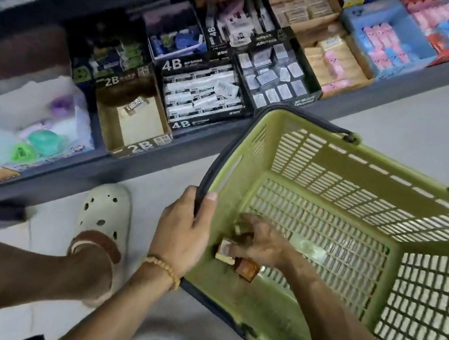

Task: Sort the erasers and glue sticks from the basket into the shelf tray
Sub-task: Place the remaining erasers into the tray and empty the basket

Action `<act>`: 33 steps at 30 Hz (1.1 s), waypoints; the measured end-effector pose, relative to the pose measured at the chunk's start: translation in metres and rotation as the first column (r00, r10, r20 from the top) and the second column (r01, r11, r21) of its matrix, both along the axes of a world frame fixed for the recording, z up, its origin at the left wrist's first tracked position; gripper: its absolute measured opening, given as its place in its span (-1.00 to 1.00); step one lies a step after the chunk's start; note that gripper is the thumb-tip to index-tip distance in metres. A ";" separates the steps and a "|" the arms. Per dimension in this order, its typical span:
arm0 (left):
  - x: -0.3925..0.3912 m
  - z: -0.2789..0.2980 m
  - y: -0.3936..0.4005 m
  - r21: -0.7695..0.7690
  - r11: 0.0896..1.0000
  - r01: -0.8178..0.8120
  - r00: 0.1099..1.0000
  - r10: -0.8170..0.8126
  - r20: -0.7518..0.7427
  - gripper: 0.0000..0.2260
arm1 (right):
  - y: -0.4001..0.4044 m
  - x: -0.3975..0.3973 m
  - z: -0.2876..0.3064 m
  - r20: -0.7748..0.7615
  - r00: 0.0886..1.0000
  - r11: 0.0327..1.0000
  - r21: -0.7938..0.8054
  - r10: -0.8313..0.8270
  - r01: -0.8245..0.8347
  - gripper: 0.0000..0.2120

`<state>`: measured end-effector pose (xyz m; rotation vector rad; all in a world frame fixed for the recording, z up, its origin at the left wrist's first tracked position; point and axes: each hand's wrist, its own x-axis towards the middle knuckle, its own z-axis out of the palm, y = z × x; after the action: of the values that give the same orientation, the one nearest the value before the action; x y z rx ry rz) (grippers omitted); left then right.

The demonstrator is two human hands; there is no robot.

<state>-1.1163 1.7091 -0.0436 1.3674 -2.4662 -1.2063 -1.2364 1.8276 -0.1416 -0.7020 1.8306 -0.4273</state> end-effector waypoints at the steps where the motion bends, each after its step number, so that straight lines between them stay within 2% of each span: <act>1: 0.000 -0.001 0.000 -0.004 1.000 -0.003 1.000 0.003 0.011 -0.69 | -0.004 0.000 -0.005 0.018 0.998 0.998 0.034 0.052 -0.053 -0.20; 3: 0.000 -0.003 -0.002 -0.022 1.000 -0.011 1.000 0.011 0.025 -0.70 | -0.009 0.003 -0.017 0.009 0.993 0.991 0.068 0.118 -0.118 -0.07; 5: 0.000 -0.004 -0.003 -0.030 1.000 -0.008 0.999 0.009 0.041 -0.70 | -0.011 0.006 -0.030 0.028 0.996 0.993 0.078 0.090 -0.092 0.06; 7: 0.001 -0.005 -0.002 -0.031 1.000 -0.006 0.999 0.007 0.052 -0.71 | -0.011 0.007 -0.038 0.058 0.996 0.994 0.080 0.074 -0.078 0.11; 9: 0.001 -0.004 -0.002 -0.018 1.000 -0.004 0.998 0.005 0.060 -0.72 | -0.013 0.006 -0.034 0.084 0.993 0.993 0.079 0.077 -0.084 -0.03; 12: 0.001 -0.004 -0.001 -0.004 1.000 -0.004 0.997 0.004 0.079 -0.70 | -0.013 0.004 -0.031 0.139 0.990 0.997 0.077 0.019 -0.030 -0.37; 16: 0.001 -0.002 -0.001 0.004 1.000 -0.004 0.997 0.004 0.078 -0.68 | -0.010 0.003 -0.033 0.174 0.984 0.994 0.089 0.043 -0.059 -0.30; 21: 0.002 -0.004 -0.001 0.016 1.000 -0.015 0.997 0.013 0.077 -0.66 | -0.012 0.006 -0.031 0.163 0.985 0.991 0.109 0.064 -0.082 -0.33; 25: 0.002 -0.004 -0.001 0.021 1.000 -0.009 0.997 0.007 0.083 -0.66 | -0.013 0.011 -0.028 0.180 0.982 0.993 0.092 0.061 -0.079 -0.52; 29: 0.002 -0.004 -0.001 0.020 1.000 -0.013 0.997 0.011 0.071 -0.67 | -0.015 0.012 -0.021 0.170 0.982 0.993 0.071 0.085 -0.099 -0.58; 33: 0.003 -0.004 -0.002 0.035 0.999 -0.017 0.998 0.015 0.067 -0.68 | -0.011 0.000 -0.007 0.244 0.964 0.993 -0.035 -0.104 0.116 -0.66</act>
<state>-1.1133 1.7076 -0.0479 1.4575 -2.4844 -1.2261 -1.2360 1.8168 -0.1488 -0.5568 1.6362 -0.6066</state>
